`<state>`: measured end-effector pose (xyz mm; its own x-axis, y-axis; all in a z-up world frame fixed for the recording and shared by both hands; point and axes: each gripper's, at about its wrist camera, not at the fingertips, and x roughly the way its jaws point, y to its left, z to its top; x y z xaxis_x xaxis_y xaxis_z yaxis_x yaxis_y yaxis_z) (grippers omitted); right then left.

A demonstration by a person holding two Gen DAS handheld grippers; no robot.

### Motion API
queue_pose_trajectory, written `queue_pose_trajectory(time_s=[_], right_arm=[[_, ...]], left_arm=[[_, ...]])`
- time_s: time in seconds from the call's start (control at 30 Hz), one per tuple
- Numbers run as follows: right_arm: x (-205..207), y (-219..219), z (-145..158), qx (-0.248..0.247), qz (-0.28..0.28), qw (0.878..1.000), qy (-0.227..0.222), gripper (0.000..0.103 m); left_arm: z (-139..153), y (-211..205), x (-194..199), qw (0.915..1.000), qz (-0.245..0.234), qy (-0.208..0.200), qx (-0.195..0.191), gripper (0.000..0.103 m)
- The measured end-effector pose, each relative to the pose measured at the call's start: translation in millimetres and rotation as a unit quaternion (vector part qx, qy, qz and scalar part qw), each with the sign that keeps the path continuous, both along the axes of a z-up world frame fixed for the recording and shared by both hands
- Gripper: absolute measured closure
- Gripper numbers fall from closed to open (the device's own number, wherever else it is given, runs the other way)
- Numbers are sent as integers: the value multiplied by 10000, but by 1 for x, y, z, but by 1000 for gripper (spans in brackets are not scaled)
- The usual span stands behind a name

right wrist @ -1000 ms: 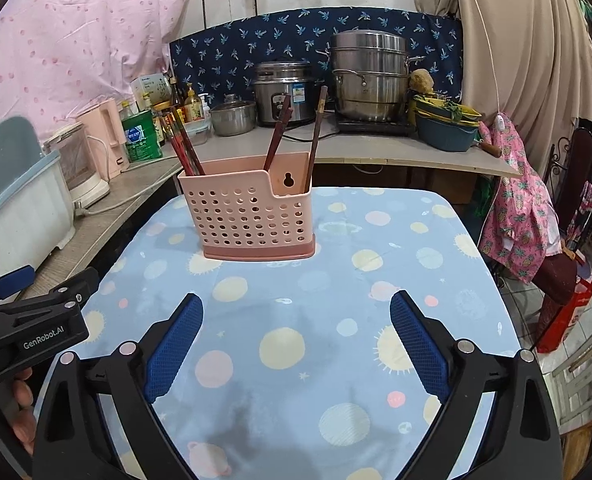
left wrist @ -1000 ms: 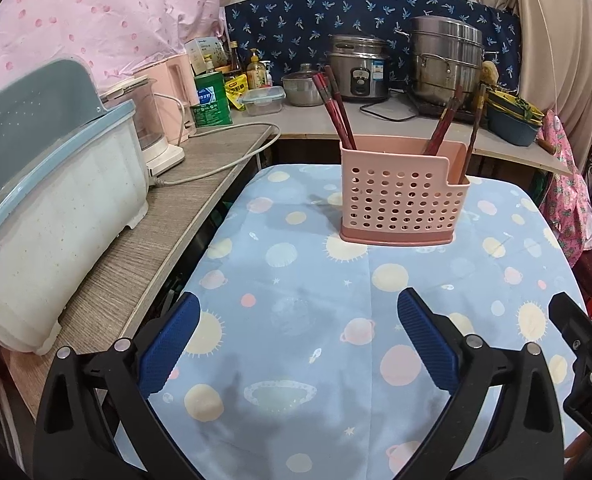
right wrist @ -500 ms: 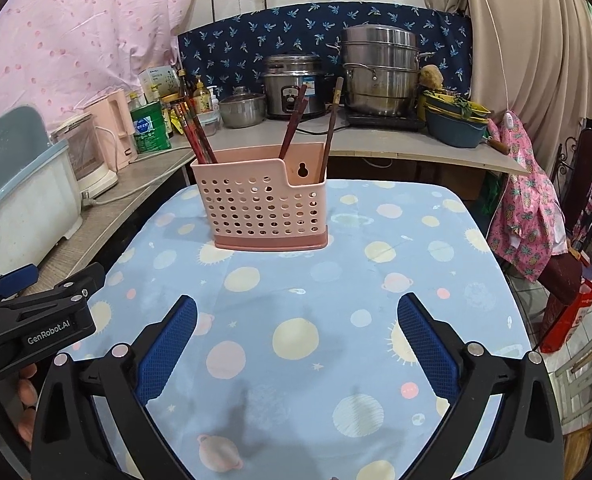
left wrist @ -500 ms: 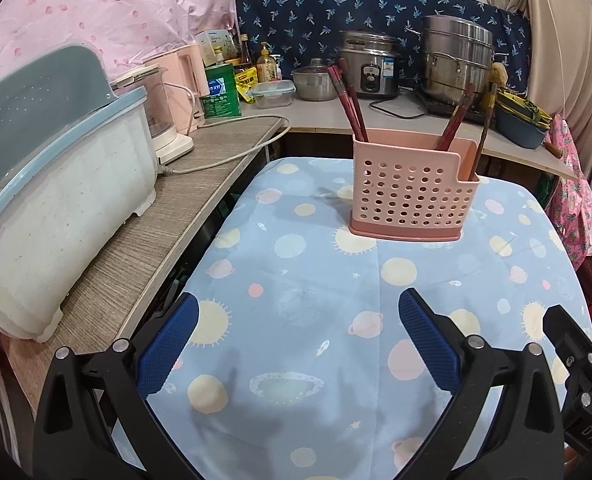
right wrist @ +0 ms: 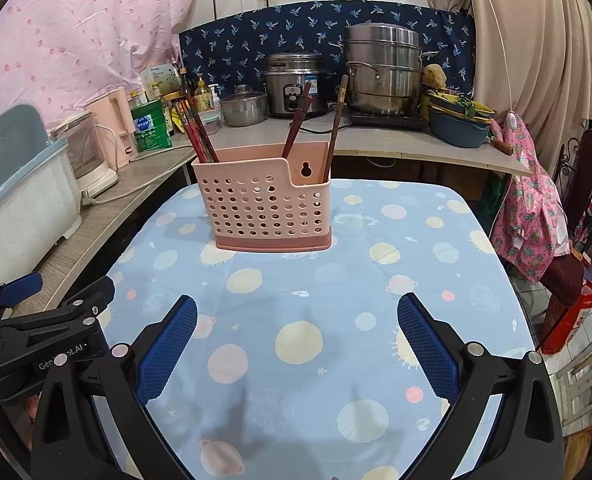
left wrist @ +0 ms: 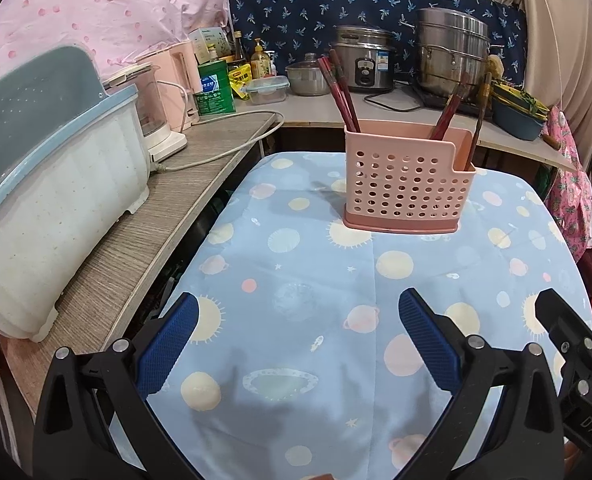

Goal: Organize utensils

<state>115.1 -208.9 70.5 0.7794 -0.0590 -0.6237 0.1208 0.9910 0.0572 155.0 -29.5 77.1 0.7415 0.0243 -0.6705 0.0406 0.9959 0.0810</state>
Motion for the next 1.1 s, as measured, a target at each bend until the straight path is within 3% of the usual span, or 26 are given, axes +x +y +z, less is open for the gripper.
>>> queue_pose_trajectory(time_s=[1.1], right_arm=[[16,1,-2,3,-9,10000,13,6]], left_arm=[[-3,-5,12,10000,28,44,18,7]])
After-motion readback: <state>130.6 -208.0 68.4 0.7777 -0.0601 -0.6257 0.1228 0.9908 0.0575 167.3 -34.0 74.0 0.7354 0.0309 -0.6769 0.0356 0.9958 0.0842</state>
